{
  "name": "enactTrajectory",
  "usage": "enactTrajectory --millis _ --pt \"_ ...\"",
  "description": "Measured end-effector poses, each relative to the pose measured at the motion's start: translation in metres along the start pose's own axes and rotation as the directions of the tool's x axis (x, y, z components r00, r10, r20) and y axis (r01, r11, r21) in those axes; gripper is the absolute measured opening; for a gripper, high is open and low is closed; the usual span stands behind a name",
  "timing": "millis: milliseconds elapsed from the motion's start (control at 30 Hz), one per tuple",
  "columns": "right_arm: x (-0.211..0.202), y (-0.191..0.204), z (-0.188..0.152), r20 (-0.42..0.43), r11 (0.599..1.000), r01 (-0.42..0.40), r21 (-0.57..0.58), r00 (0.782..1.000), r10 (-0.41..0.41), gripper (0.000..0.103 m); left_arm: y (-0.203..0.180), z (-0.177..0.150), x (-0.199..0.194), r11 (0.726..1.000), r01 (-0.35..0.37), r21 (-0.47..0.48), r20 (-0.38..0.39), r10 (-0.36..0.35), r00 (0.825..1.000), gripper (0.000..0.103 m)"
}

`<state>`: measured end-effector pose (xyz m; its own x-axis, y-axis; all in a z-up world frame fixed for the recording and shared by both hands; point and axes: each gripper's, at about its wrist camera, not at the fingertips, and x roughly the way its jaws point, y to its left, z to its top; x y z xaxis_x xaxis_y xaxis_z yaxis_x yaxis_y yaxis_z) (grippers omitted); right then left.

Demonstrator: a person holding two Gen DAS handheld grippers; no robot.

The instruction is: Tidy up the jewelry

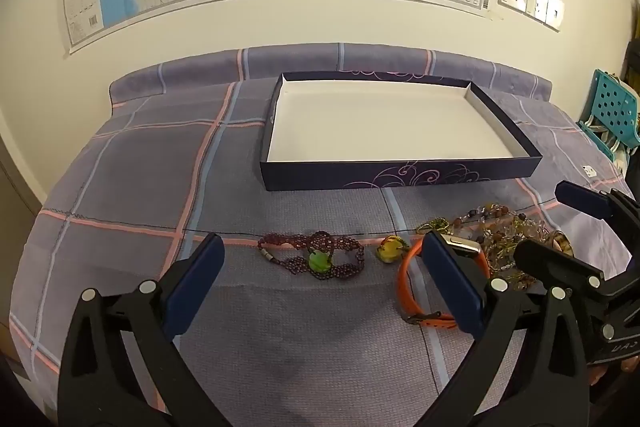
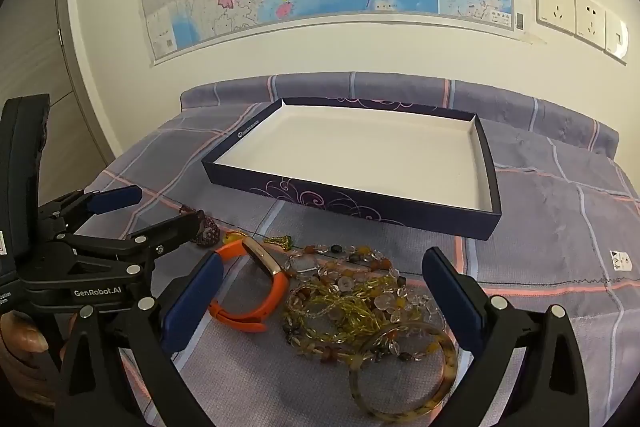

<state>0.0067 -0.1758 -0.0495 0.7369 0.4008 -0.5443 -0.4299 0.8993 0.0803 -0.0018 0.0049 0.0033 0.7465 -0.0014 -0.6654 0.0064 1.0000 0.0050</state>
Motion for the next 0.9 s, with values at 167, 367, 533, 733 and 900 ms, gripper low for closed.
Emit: enactTrajectory --millis 167,367,533,733,900 --pt "0.0001 0.0002 -0.0002 -0.001 1.000 -0.010 0.001 1.000 0.010 0.096 -0.0006 -0.0015 0.0000 1.000 0.000 -0.001 0.002 0.000 1.000 0.097" --pt "-0.0002 -0.0014 0.0001 0.000 1.000 -0.017 0.009 1.000 0.017 0.096 -0.0005 -0.0004 0.0019 1.000 -0.004 0.003 0.000 0.004 1.000 0.097" --pt "0.0000 -0.0021 -0.0003 -0.002 1.000 -0.021 0.010 1.000 0.021 0.096 -0.0031 -0.0019 0.0006 1.000 -0.003 0.005 0.001 0.003 1.000 0.097" --pt "-0.0004 -0.0019 -0.0007 -0.001 1.000 -0.023 0.012 1.000 0.023 0.096 -0.0032 -0.0029 0.0012 1.000 -0.004 0.004 0.000 0.004 1.000 0.097" --pt "-0.0001 -0.0027 -0.0010 -0.002 1.000 -0.022 0.019 1.000 0.022 0.096 -0.0045 -0.0039 0.0018 1.000 -0.002 0.006 -0.001 0.002 1.000 0.097"
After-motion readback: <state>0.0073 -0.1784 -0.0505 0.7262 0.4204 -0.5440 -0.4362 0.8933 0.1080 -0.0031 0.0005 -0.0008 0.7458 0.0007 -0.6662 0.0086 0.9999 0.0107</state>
